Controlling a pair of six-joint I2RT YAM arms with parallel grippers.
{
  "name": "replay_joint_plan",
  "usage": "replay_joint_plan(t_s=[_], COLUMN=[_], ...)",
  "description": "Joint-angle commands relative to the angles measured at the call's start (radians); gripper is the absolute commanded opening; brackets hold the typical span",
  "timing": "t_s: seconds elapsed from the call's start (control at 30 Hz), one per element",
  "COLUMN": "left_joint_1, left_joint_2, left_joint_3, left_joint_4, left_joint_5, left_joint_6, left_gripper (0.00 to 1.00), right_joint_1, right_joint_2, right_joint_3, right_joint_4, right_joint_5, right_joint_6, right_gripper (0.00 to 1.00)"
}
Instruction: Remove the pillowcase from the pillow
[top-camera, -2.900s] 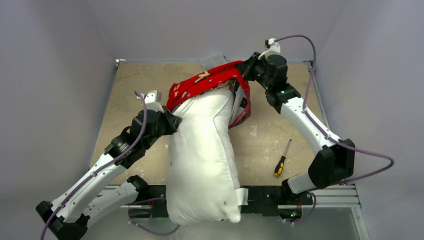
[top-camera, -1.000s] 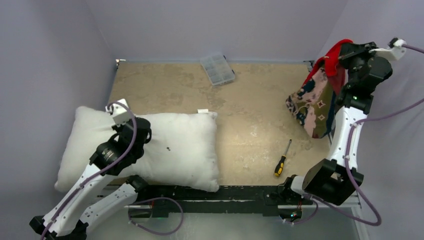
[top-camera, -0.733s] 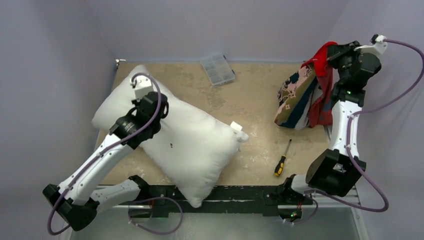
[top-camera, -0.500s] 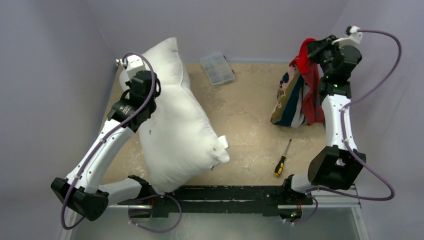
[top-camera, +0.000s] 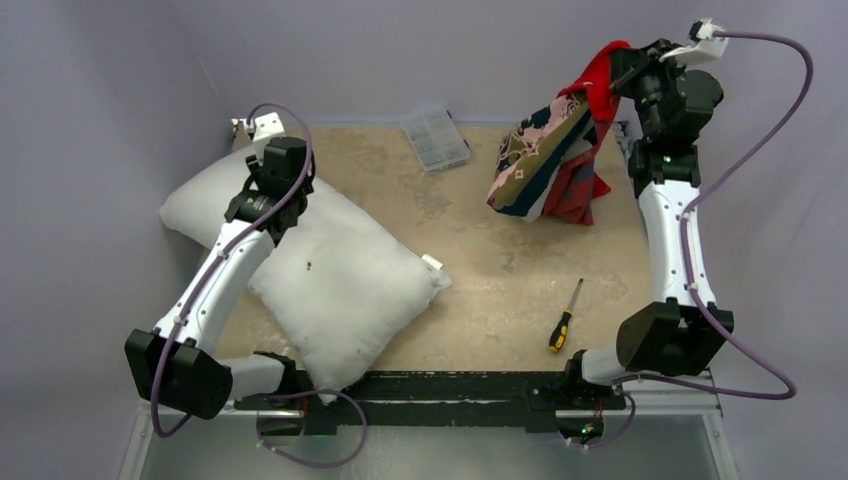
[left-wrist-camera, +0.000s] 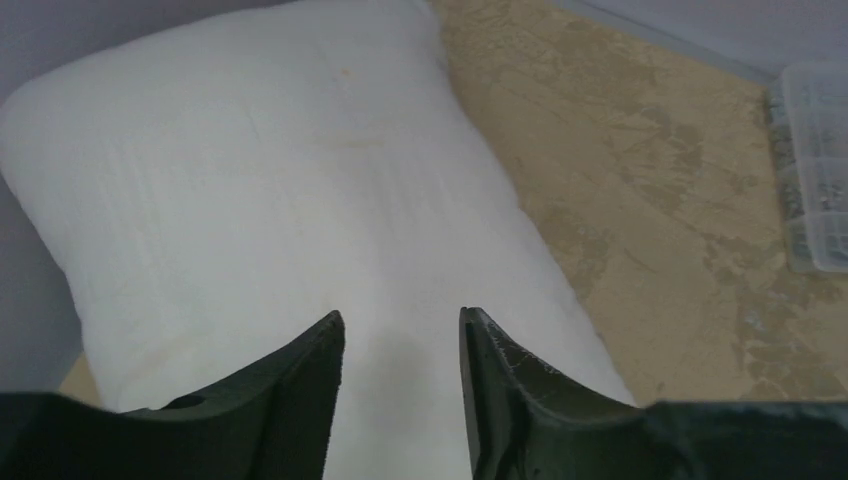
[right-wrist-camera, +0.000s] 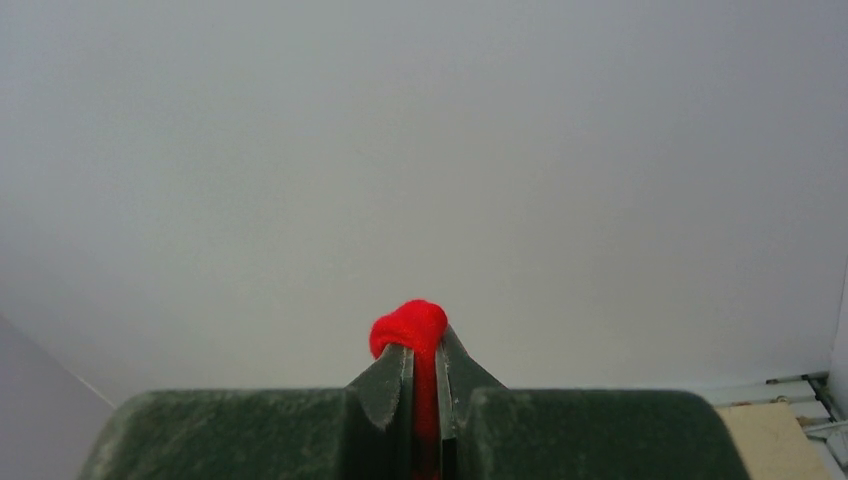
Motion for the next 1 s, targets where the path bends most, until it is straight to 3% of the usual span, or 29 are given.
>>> replay_joint_plan(t_s=[0.0,0.1,0.3,0.57,0.8,0.97], left_joint_1=[-0.002,-0.002,-0.015,-0.318,-0.441,-0.484], left_joint_2=[-0.113,-0.152,-0.132,-0.071,0.02,0.16], left_joint_3=[-0.007,-0.047,-0.111,-0.211,-0.324,-0.323], left_joint_4=[0.082,0.108,0.188,0.506,1.05,1.272], left_joint_5=[0.059,0.171,0.565,0.532,0.611,0.711], left_joint_6=[0.004,0.008,-0.093,-0.102,0.031,0.131], left_gripper=[0.55,0.64,0.78,0.82,0.84,0.85], right_joint_1=[0.004,0.011,0.105,0.139,0.143,0.144], right_joint_2=[-0.044,-0.049,-0.058,-0.133,-0.199,-0.229], right_joint_3=[0.027,-0.03,-0.017,0.034,-0.065,-0.117], right_joint_4=[0.12,0.12,0.072,0.033,0.084,0.105], right_joint_5=[-0.001,-0.083,-0.139,-0.296,-0.457,-0.535], right_joint_6=[-0.021,-0.009,-0.036,-0.047,-0.025,-0.015], right_gripper=[0.0,0.0,0.0,0.0,0.0,0.01])
